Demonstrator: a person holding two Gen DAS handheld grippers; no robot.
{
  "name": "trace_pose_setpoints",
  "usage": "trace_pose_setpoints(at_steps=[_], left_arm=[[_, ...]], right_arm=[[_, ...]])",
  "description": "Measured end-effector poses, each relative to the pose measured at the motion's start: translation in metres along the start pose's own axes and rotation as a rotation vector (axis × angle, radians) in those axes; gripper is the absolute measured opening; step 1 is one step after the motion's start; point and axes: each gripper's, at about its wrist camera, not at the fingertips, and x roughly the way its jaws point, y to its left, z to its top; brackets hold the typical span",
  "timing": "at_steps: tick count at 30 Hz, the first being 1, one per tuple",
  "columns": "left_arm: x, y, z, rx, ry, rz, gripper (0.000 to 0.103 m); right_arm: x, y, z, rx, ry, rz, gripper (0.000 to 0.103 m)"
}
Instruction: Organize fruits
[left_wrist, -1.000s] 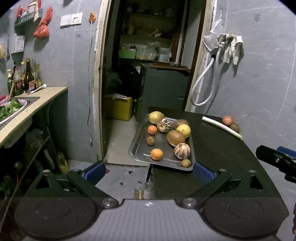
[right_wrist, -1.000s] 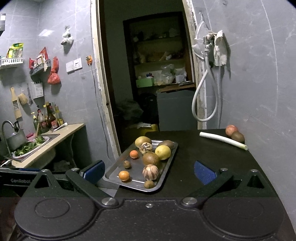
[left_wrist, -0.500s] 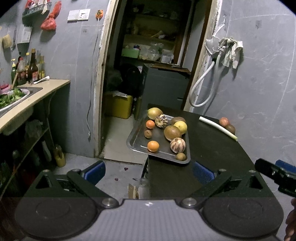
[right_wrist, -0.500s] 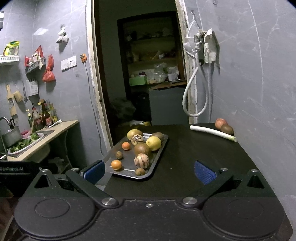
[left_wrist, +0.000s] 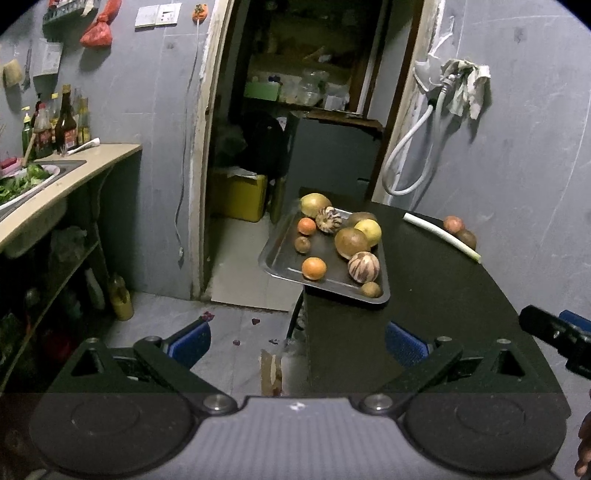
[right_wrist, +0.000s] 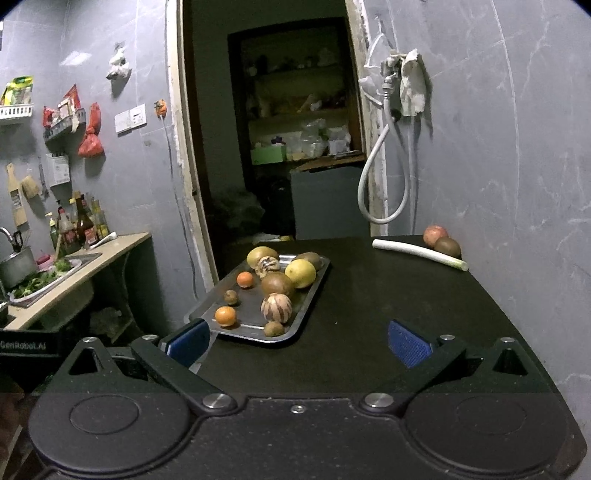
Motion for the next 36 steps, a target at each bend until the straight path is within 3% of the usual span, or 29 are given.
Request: trace_pose_setpoints(at_steps=[12, 36], left_arm=[[0.01, 0.0, -0.005, 0.016, 0.015, 0.007, 0.102], [0.009, -0.003, -0.012, 0.007, 0.029, 0.017, 0.102]], right_arm=[[0.016, 0.001, -0.01, -0.022, 0.051, 0.008, 0.103], [0.014, -0.008, -0.016, -0.003, 0.068, 0.007, 0.103]])
